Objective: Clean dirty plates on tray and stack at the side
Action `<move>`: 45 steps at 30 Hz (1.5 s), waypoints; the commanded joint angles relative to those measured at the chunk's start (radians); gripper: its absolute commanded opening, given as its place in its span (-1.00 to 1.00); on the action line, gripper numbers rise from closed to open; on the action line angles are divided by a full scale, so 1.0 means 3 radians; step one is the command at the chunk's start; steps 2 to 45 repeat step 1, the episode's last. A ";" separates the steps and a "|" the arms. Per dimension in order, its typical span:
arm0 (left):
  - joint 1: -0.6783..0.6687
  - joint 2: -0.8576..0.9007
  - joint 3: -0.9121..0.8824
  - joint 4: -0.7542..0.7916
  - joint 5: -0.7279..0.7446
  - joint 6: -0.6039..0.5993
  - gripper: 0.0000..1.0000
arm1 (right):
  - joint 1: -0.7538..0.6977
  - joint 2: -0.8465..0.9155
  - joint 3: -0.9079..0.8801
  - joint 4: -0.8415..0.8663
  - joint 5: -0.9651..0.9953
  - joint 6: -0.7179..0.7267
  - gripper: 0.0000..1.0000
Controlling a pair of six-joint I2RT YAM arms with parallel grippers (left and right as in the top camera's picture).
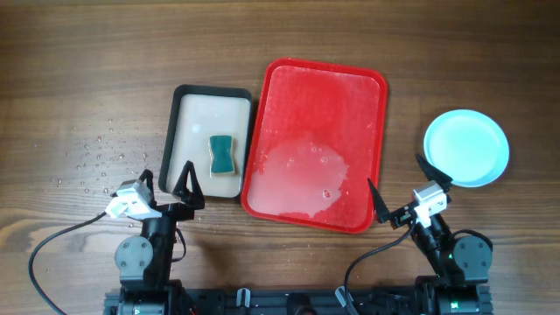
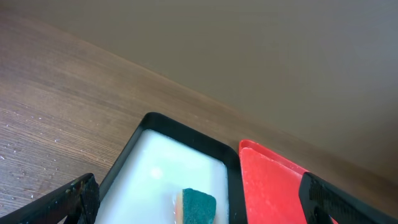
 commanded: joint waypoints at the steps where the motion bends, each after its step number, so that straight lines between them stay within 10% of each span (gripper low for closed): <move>1: 0.0023 -0.0027 -0.0033 0.0013 0.0050 0.0017 1.00 | 0.0013 -0.0029 -0.0004 0.0009 0.0010 -0.0009 0.99; 45: 0.0023 -0.0027 -0.0033 0.0013 0.0050 0.0017 1.00 | 0.0013 -0.0029 -0.0004 0.0009 0.0010 -0.0009 0.99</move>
